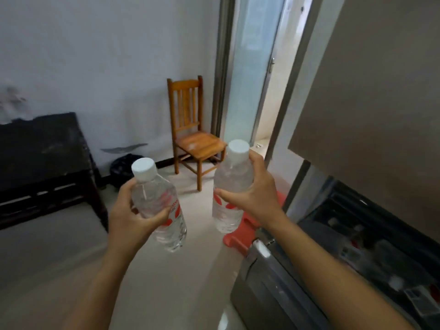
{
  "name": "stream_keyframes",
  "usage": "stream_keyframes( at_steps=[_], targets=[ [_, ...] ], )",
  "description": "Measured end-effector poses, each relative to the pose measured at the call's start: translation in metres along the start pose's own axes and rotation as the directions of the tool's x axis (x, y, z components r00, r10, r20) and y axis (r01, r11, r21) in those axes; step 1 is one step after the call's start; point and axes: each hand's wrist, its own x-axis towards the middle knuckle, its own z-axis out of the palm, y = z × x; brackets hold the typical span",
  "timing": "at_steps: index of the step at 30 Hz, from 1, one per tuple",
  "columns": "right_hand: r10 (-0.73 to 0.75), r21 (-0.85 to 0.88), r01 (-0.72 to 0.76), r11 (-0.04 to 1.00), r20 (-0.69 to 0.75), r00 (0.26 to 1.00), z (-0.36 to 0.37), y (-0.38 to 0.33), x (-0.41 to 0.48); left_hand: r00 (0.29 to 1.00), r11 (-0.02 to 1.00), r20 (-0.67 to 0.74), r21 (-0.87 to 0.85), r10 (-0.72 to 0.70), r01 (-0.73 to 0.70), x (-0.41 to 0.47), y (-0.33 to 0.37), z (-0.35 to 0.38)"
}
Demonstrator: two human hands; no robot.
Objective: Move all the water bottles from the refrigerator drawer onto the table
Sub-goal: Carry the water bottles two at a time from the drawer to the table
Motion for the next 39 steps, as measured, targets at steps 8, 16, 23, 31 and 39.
stream_keyframes(
  at_steps=[8,16,23,31,39],
  targets=[
    [0.059,0.077,-0.075,0.994,0.192,0.98,0.067,0.021,-0.007,0.977,0.972,-0.173,0.177,-0.124,0.155,-0.057,-0.014,-0.058],
    [-0.056,0.011,0.056,0.998,0.438,0.897,0.083,0.037,-0.055,0.884,0.908,-0.329,0.144,-0.332,0.394,-0.163,0.008,-0.068],
    [-0.22,0.101,0.201,0.974,0.613,0.759,0.105,0.006,-0.087,0.775,0.857,-0.51,0.129,-0.373,0.498,-0.219,0.032,-0.099],
    [-0.381,0.25,0.289,0.924,0.662,0.646,0.147,-0.05,-0.109,0.614,0.823,-0.724,0.113,-0.315,0.556,-0.28,0.065,-0.156],
    [-0.463,0.318,0.344,0.884,0.704,0.539,0.214,-0.123,-0.146,0.453,0.784,-0.848,0.074,-0.275,0.616,-0.345,0.076,-0.235]
  ],
)
